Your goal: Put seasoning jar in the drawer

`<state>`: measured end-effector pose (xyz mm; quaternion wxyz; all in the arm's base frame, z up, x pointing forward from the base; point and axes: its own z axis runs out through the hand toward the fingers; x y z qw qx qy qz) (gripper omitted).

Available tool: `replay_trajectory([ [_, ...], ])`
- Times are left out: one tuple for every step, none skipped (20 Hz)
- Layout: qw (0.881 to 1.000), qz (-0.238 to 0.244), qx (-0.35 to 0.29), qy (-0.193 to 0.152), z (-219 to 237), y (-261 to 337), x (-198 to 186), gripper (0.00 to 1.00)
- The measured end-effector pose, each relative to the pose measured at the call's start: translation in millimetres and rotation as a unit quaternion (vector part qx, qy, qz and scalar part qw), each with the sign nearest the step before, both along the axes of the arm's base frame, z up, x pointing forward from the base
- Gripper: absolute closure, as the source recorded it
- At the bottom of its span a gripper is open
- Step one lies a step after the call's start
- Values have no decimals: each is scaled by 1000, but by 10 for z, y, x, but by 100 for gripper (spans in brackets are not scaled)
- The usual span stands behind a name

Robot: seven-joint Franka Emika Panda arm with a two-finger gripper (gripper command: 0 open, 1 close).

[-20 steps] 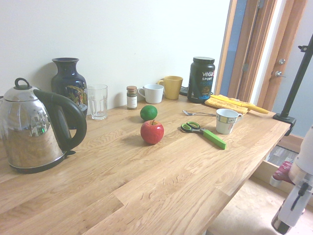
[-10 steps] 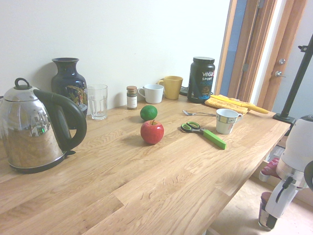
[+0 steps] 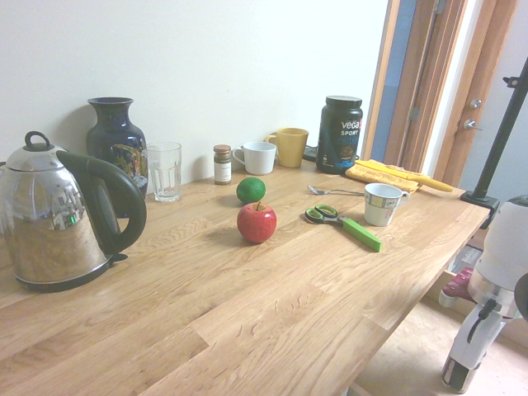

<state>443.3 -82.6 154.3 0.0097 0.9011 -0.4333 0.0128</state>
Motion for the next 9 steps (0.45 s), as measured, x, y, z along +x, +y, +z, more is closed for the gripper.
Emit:
replay_trajectory([
  [1000, -1, 0, -1, 30, -10, -38, 0],
  [1000, -1, 0, -3, 77, -11, -77, 0],
  [1000, 1, 1, -7, 136, 0, -116, 0],
  [1000, 3, 2, -11, 205, 20, -153, 0],
  [1000, 6, 3, -16, 279, 48, -192, 0],
  [1000, 10, 4, -21, 352, 80, -238, 0],
  [1000, 13, 5, -26, 421, 106, -290, 0],
  [999, 14, 5, -29, 486, 125, -344, 0],
  [999, 15, 7, -31, 544, 142, -405, 0],
])
